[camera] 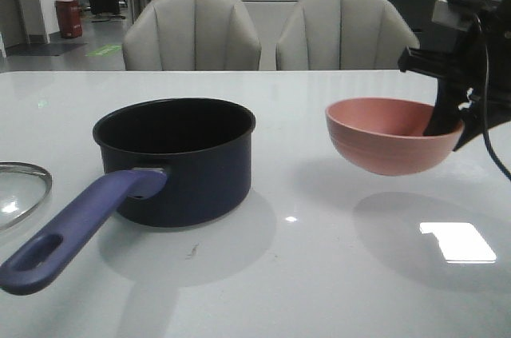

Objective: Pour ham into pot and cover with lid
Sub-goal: 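Lift the pink bowl and carry it over the saucepan, then tilt the pink bowl to pour the ham slices into the saucepan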

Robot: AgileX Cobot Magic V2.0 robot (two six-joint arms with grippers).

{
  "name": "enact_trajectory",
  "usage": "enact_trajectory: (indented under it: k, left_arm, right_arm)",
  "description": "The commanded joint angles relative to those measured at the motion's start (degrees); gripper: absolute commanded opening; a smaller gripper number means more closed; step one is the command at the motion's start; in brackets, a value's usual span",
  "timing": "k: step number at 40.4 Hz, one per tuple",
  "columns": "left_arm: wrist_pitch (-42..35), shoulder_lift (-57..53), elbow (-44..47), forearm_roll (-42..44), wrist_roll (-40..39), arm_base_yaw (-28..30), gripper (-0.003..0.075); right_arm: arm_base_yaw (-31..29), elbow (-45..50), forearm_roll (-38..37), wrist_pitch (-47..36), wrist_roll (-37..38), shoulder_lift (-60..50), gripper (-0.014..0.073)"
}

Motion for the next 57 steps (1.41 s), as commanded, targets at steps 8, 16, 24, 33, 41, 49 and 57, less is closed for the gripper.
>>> enact_trajectory:
  k: [8,16,24,33,41,49,57]
  left_arm:
    - [-4.4,0.6,-1.5,-0.6,-0.1,-0.5,0.0584]
    - [-4.4,0.6,-1.5,-0.6,-0.1,-0.5,0.0584]
    - [-4.4,0.6,-1.5,-0.6,-0.1,-0.5,0.0584]
    - [-4.4,0.6,-1.5,-0.6,-0.1,-0.5,0.0584]
    - [-4.4,0.6,-1.5,-0.6,-0.1,-0.5,0.0584]
    - [-4.4,0.5,-1.5,-0.6,-0.1,-0.5,0.0584]
    - [-4.4,0.5,-1.5,-0.6,-0.1,-0.5,0.0584]
  right_arm:
    - [8.3,-13.8,3.4,1.8,-3.3,-2.8,0.0134]
    - [17.8,-17.4,3.0,-12.0,-7.7,-2.8,0.0134]
    - [25.0,-15.7,-1.3,-29.7,-10.7,-2.1,0.0134]
    - [28.4,-7.8,-8.7,-55.0,-11.0,-1.8,0.0134]
    - [30.3,-3.7,-15.7,-69.0,-16.3,-0.5,0.0134]
    - [32.3,-3.5,-15.4,-74.1,-27.0,1.6,0.0134]
    - [33.6,-3.4,-13.3,-77.8,-36.8,2.8,0.0134]
